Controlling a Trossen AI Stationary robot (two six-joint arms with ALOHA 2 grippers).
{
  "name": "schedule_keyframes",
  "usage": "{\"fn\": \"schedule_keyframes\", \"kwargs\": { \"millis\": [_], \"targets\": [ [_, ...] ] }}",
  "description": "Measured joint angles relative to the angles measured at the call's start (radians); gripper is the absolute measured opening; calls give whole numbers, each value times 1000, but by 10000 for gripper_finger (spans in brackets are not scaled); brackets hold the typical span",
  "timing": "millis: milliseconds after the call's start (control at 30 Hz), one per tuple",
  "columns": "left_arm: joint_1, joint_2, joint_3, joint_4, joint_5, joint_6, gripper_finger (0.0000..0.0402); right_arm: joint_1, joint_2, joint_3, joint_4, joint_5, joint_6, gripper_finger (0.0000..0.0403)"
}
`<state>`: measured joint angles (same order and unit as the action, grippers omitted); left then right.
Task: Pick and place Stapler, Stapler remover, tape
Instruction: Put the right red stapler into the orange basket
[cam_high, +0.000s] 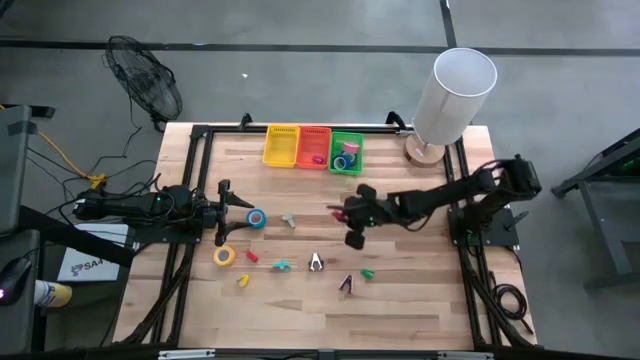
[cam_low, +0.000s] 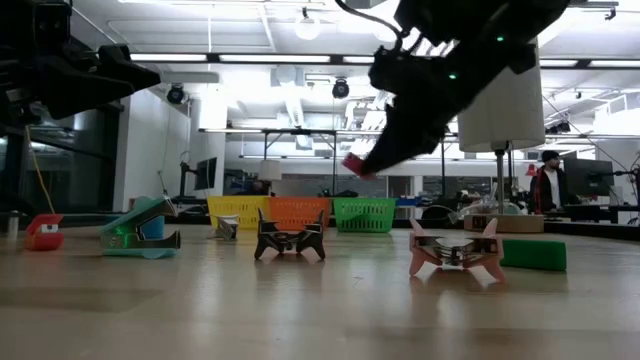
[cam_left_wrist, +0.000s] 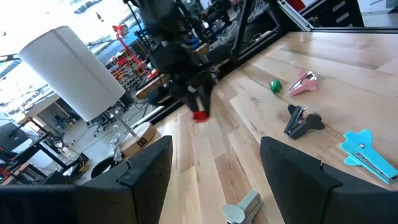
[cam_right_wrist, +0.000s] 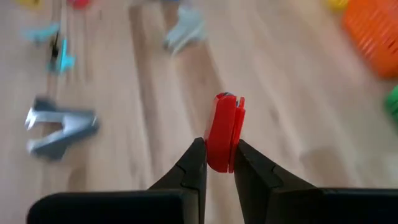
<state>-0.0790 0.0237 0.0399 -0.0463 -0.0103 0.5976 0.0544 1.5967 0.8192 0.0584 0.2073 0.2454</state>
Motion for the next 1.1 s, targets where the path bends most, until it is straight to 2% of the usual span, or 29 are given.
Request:
{"fn": "schedule_keyframes", "kwargs": {
  "millis": [233,367,467,833,1100],
  "targets": [
    [0,0,0,0,0,0,239,-112,0,1,87,-62,-92,48],
    [0,0,0,0,0,0,239,-157,12,53,48,-72,-139,48],
    [0,0,0,0,0,0,239,-183,45,138,-4,-89,-197,48],
    [0,0,0,0,0,0,239,-311,260,519,-391,-110,-352,48],
    [0,0,0,0,0,0,239,-393,420,735,-551,-135,-462,48]
  ]
}}
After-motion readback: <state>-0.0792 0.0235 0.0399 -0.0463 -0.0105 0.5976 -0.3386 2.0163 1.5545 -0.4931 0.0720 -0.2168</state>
